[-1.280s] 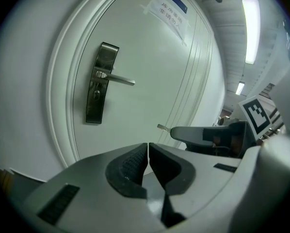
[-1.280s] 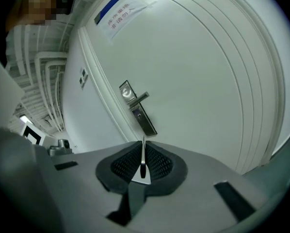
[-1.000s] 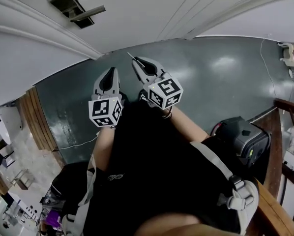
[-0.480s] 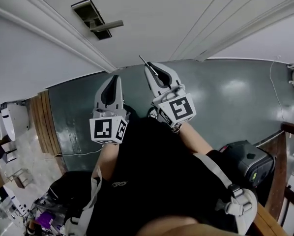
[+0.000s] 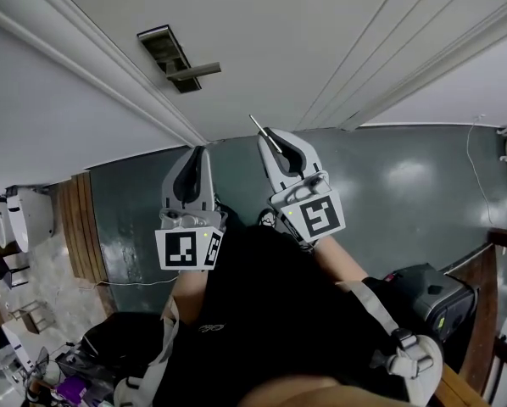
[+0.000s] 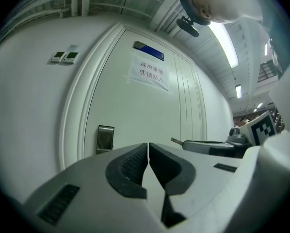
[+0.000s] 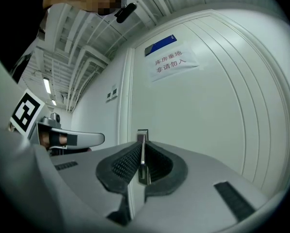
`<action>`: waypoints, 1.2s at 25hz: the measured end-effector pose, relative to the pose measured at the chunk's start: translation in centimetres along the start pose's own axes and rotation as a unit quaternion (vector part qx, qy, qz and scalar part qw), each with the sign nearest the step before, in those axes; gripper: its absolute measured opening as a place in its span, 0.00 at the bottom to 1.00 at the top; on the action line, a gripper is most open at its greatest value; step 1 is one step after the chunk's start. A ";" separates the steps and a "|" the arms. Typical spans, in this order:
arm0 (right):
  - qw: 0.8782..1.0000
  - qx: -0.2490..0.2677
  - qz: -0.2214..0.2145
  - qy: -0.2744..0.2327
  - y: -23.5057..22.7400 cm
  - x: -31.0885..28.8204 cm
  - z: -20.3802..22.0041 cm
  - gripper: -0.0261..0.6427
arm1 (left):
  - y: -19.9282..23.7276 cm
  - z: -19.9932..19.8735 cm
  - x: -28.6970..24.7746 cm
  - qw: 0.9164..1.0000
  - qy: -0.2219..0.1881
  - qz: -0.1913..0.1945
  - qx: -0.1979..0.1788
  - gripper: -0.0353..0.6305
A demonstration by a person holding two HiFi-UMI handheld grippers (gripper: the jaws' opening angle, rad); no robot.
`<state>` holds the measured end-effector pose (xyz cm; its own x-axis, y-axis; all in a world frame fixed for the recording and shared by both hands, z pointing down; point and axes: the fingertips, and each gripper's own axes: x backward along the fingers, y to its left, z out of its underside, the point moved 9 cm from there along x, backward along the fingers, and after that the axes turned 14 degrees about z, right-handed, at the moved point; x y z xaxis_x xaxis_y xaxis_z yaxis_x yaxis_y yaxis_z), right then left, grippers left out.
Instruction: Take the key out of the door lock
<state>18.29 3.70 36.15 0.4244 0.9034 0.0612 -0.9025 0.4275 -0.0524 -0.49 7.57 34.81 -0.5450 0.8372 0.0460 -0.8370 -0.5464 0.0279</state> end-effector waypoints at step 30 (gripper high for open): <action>1.000 0.002 -0.014 -0.016 0.5 0.7 -0.5 0.08 | -0.7 0.6 0.5 1.000 -0.007 -0.005 0.009 0.10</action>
<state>18.18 4.51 35.64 0.4468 0.8896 0.0948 -0.8907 0.4522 -0.0461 -0.14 8.37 35.40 -0.5353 0.8425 0.0600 -0.8416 -0.5380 0.0469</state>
